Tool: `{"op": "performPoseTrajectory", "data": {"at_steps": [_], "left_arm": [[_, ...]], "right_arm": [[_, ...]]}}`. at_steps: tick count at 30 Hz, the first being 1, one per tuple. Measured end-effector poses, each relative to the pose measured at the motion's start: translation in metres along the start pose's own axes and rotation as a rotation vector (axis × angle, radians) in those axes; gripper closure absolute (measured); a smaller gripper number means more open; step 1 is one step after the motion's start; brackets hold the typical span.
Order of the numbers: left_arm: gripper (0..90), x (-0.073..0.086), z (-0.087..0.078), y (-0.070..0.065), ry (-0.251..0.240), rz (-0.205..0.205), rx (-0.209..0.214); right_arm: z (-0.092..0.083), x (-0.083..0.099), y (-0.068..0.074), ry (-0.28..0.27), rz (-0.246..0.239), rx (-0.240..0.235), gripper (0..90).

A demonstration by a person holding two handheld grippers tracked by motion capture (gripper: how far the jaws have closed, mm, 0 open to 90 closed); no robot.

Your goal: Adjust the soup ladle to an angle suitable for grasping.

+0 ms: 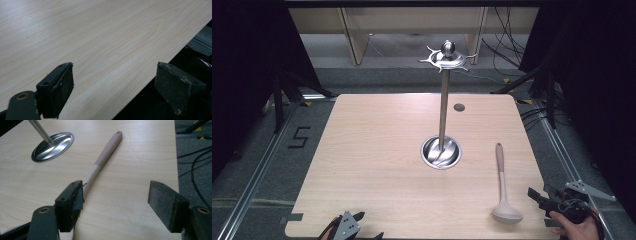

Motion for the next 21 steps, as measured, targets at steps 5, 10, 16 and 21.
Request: {"op": "performPoseTrajectory", "data": {"at_steps": [5,10,16,21], "left_arm": [[14.9,0.000,0.000,0.000,0.000,0.004,-0.003],[15.0,0.001,-0.001,0.002,0.012,0.018,-0.005],[15.0,0.000,0.001,0.000,0.000,0.003,-0.002],[15.0,0.000,0.001,-0.001,0.001,0.010,0.002]], "right_arm": [[0.001,0.000,0.006,-0.004,0.037,-0.016,28.4],[0.000,-0.004,0.005,0.000,0.006,-0.023,26.9],[-0.002,-0.018,0.008,-0.015,0.040,-0.038,22.4],[0.003,-0.032,0.012,0.029,-0.028,-0.027,16.6]]}}
Point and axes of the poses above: each handheld gripper's, and its own axes: z roughly forward along the jaws, x roughly out of its underside, y roughly to its left, the point moved 8 cm from there along z, roughly forward along the jaws, and after that the axes turned 9 degrees about -y, right-handed, at the moved point
